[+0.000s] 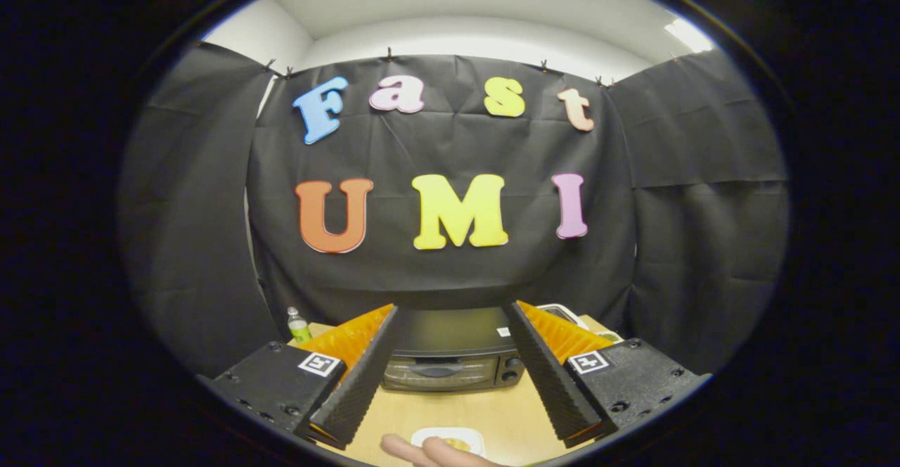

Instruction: Open the toaster oven, put the food inside, and close the toaster oven door.

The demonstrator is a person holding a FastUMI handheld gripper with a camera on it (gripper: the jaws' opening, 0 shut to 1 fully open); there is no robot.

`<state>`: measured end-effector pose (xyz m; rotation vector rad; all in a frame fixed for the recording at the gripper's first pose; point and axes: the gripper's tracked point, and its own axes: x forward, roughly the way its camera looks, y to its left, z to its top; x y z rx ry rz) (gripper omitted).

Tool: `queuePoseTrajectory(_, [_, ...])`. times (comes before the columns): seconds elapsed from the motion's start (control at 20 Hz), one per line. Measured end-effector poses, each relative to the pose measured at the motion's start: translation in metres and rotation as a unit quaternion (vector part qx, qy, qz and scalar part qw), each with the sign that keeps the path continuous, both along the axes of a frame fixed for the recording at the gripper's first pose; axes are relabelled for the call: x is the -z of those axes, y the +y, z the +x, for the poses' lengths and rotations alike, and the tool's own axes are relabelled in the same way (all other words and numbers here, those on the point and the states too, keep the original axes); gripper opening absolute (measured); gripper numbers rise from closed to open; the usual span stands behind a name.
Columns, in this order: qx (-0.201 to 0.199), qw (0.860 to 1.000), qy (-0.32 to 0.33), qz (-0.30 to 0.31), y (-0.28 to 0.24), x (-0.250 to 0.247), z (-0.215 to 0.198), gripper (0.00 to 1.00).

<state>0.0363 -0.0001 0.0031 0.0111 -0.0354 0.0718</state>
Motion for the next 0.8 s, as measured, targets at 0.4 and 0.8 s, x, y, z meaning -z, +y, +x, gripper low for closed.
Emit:
queuePoseTrajectory(0.4, [-0.011, 1.000, -0.029, -0.001, 0.019, 0.000, 0.045, 1.00])
queuePoseTrajectory(0.8, [-0.003, 1.000, 0.029, 0.010, 0.024, 0.073, 0.128, 1.00])
